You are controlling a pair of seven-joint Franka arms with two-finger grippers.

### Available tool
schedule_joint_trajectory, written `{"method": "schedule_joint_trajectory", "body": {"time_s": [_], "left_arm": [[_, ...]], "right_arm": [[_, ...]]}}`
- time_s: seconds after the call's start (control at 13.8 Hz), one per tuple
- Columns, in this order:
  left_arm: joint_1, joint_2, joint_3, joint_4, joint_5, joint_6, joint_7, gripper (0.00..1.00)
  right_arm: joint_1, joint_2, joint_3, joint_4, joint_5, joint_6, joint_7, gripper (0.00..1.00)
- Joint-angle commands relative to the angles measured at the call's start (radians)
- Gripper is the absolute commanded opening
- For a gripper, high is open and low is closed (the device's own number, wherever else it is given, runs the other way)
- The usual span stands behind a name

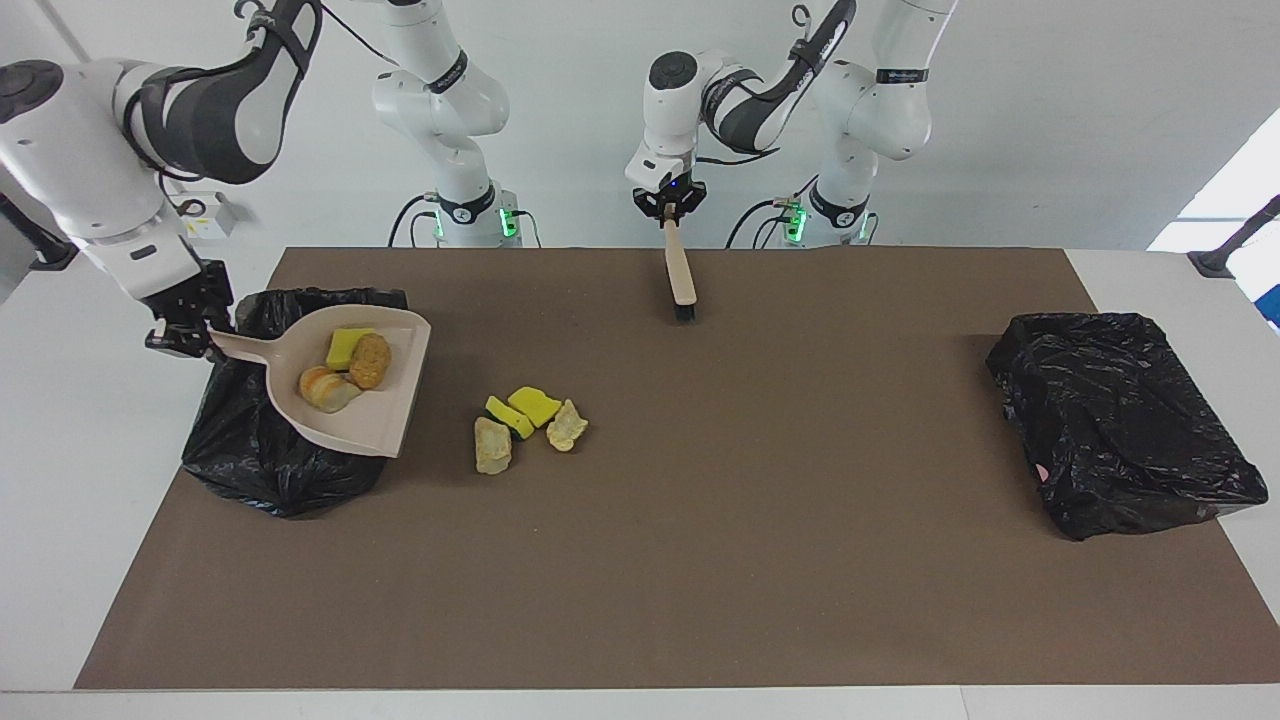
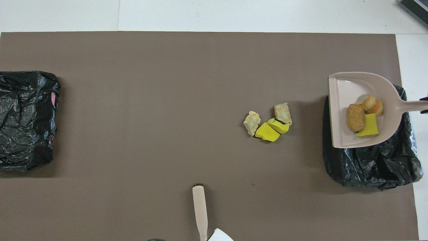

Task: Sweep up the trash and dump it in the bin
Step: 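Tip the dustpan with the right gripper to dump trash into the bag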

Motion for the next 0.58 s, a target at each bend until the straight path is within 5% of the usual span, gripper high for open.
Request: {"method": "schedule_joint_trajectory", "body": {"time_s": [0.0,0.14,0.29,0.51], "left_arm": [[-0.023,-0.003,0.015,-0.018,-0.014,0.033,-0.016,0.00],[-0.023,0.002,0.015,-0.018,-0.014,0.031,-0.010,0.00],[-0.023,0.009,0.015,-0.018,-0.014,0.034,-0.013,0.19],[-0.023,0.034,0.015,-0.017,-0.014,0.037,-0.010,0.32]], "right_arm": [[-0.053,-0.021,0.010,-0.005,-0.105,-0.018,-0.029,0.00],[-0.056,-0.035,0.012,-0.030,-0.230,-0.001,-0.012,0.00],[-0.050,-0.062,0.012,-0.078,-0.339,0.008,0.072,0.00],[-0.026,-0.119,0.016,-0.176,-0.503,0.027,0.233,0.00]]}}
